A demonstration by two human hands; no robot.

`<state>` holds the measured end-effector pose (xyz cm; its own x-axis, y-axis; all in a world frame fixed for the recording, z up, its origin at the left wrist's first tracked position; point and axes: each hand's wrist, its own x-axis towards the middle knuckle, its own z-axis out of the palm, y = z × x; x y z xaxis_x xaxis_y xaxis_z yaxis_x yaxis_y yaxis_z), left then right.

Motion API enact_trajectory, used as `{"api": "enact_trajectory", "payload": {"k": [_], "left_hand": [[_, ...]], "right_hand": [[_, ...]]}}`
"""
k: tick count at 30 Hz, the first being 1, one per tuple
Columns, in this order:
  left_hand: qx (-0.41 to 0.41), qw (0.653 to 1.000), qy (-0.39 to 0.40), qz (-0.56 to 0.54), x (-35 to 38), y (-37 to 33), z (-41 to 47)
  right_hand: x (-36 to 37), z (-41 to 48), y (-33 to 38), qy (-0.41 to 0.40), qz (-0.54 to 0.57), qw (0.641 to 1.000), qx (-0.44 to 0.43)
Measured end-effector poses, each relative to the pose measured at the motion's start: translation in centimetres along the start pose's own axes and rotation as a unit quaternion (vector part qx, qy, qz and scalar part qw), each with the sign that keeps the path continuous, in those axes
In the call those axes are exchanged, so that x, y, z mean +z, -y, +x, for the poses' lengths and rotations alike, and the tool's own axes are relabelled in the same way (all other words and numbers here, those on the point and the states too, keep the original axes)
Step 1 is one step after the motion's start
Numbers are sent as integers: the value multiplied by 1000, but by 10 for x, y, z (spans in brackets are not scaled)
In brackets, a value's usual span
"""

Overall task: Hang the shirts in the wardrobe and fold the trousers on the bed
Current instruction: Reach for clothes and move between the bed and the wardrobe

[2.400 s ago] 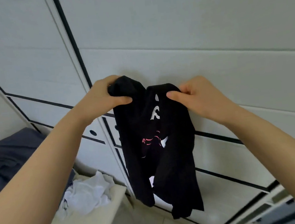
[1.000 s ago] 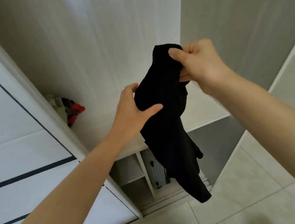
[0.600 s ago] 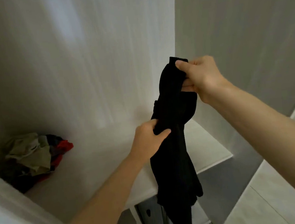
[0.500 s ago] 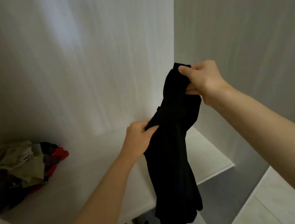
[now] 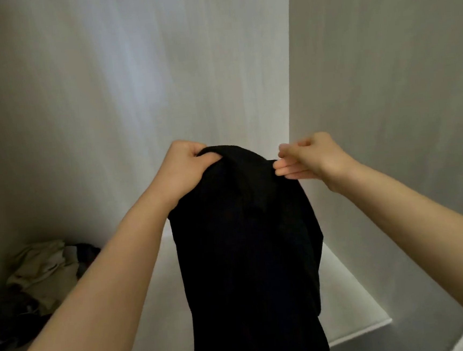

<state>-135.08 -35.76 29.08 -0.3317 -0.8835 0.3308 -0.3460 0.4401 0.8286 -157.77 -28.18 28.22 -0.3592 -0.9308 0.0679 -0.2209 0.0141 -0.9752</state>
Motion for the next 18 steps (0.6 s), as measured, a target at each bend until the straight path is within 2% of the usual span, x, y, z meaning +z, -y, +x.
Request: {"api": "enact_trajectory", "payload": {"k": [2,4,8,10,12,15,18], "left_hand": [[8,999,10,51,2,-16,0],[13,994,31,100,10,-31,-5],[26,987,13,157,20,-58,-17],[37,979,1,200,17,-70,-22],[40,968,-26,247,6,-81,-26],[22,957,-74,281,-24,-94,-33],[2,951,-85,298,-47,-111,-39]], "right_hand": [[9,-3,7,98,-37,993,-54],[21,-10,11,152,-122,976,-96],[29,-8,8,52,-279,938,-202],[22,-5,8,9,-320,920,-225],[10,1,7,5,-358,909,-212],[-14,10,12,32,-309,932,-186],[-31,9,40,58,-195,949,-241]]}}
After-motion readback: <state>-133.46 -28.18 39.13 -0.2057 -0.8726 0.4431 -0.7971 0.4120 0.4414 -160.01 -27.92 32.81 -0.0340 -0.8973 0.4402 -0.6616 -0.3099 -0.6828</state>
